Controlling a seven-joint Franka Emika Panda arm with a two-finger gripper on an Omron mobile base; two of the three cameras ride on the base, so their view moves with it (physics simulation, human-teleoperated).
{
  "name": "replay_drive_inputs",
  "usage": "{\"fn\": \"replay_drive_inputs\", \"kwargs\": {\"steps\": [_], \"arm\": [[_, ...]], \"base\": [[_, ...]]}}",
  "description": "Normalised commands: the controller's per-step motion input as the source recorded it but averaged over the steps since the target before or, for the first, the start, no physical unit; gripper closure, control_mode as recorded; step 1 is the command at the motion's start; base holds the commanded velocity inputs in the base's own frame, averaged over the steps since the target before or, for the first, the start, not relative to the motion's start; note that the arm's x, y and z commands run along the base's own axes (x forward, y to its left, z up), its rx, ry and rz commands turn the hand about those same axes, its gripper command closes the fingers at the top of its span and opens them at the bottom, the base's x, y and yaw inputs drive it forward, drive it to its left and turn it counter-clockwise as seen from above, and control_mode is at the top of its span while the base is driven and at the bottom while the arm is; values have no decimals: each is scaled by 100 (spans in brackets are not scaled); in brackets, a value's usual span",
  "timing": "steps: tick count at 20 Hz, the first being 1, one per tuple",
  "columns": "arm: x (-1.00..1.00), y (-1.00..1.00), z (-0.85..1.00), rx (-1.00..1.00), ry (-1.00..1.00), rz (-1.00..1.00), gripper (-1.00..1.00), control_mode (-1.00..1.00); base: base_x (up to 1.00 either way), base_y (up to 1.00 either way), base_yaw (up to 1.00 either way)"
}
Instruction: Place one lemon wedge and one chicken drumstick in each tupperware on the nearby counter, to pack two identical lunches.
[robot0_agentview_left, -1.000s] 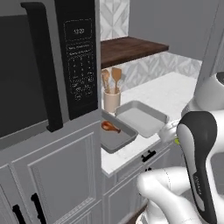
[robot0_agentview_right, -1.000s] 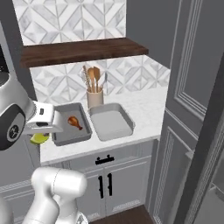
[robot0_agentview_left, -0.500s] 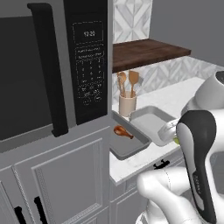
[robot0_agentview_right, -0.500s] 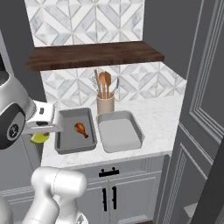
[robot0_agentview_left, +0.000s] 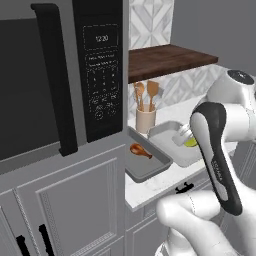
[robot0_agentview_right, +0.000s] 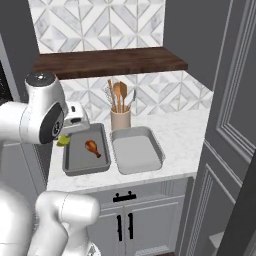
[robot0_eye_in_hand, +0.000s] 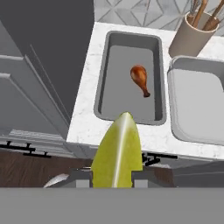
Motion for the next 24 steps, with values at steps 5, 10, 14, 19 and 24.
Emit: {"fn": "replay_drive_inputs", "kwargs": {"steps": [5, 10, 14, 19, 24], "arm": [[100, 7, -58, -3, 1, 24, 100, -100], [99, 16, -62, -15, 12, 27, 100, -100], [54, 46, -46, -26, 21, 16, 100, -100], [38, 16, -45, -13, 5, 16, 100, -100], [14, 0, -50, 0, 0, 5, 100, -100]], "base": [[0, 0, 0], [0, 0, 0], [0, 0, 0], [0, 0, 0], [0, 0, 0]]}}
